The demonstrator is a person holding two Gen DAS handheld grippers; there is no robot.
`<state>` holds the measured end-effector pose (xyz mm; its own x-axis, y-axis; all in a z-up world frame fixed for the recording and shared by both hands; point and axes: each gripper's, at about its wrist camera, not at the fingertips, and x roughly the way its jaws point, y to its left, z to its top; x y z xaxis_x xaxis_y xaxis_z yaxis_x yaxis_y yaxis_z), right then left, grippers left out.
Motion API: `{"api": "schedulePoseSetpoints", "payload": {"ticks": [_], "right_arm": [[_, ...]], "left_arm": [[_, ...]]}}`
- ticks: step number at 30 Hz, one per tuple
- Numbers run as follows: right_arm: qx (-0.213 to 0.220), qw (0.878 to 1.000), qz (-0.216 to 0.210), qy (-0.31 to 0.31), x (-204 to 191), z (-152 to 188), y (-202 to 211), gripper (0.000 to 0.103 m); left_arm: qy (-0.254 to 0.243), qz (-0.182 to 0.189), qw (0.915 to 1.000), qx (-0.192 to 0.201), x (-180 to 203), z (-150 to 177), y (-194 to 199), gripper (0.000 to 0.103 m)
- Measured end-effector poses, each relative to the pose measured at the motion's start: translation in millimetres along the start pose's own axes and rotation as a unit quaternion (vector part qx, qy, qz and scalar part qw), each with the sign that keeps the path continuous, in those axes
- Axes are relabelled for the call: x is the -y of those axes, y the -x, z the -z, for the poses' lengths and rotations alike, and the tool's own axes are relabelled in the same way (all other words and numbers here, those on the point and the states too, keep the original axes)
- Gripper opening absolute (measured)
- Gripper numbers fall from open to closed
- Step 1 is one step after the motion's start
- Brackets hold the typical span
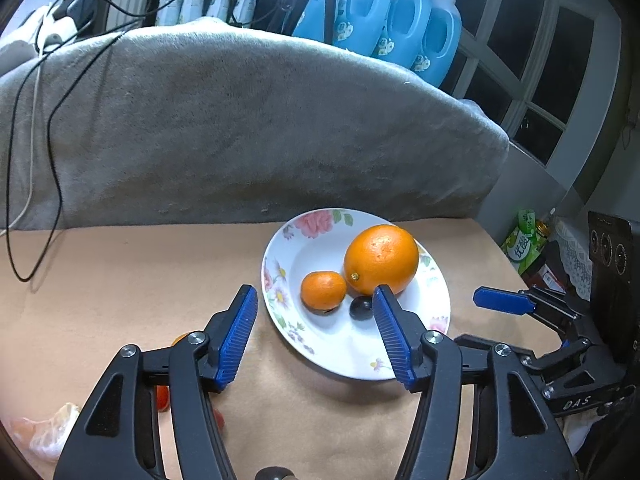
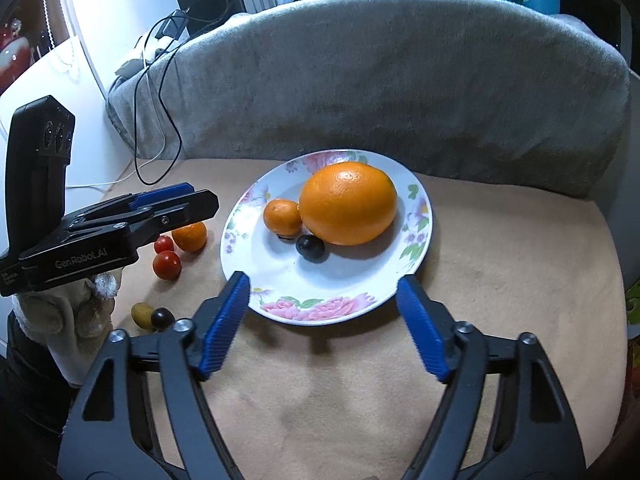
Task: Organize fruits
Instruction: 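Open both grippers and withdraw them from the plate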
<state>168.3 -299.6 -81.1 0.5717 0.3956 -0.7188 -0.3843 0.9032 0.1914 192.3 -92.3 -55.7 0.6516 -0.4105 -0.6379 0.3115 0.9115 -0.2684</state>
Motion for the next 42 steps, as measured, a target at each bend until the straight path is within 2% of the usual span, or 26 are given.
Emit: {"api": "schedulePoseSetpoints", "payload": {"ticks": [2, 7, 18, 28, 36, 42], "right_arm": [[-0.002, 1.0, -0.001, 0.005, -3, 0, 1, 0.087], [-0.008, 1.0, -0.002, 0.019, -11, 4, 4, 0.087], [-0.003, 0.999, -0.035, 0.014, -28, 7, 16, 0.087], [0.0, 0.997, -0.068, 0.036, -56, 9, 23, 0.087], [-0.005, 0.993, -0.092, 0.069, -83, 8, 21, 0.087], [-0.019, 0.989, -0.109, 0.101, -107, 10, 12, 0.077]], "left_arm": [[0.0, 0.0, 1.0, 0.003, 1, 1, 4, 0.06], [-0.002, 0.0, 0.9999, 0.014, 0, 1, 18, 0.06], [0.003, -0.02, 0.9993, 0.033, -12, 17, 59, 0.06], [0.02, -0.061, 0.997, 0.044, -36, 47, 101, 0.06], [0.058, -0.104, 0.9915, 0.053, -71, 74, 136, 0.06], [0.087, -0.128, 0.9867, 0.048, -96, 98, 154, 0.06]]}}
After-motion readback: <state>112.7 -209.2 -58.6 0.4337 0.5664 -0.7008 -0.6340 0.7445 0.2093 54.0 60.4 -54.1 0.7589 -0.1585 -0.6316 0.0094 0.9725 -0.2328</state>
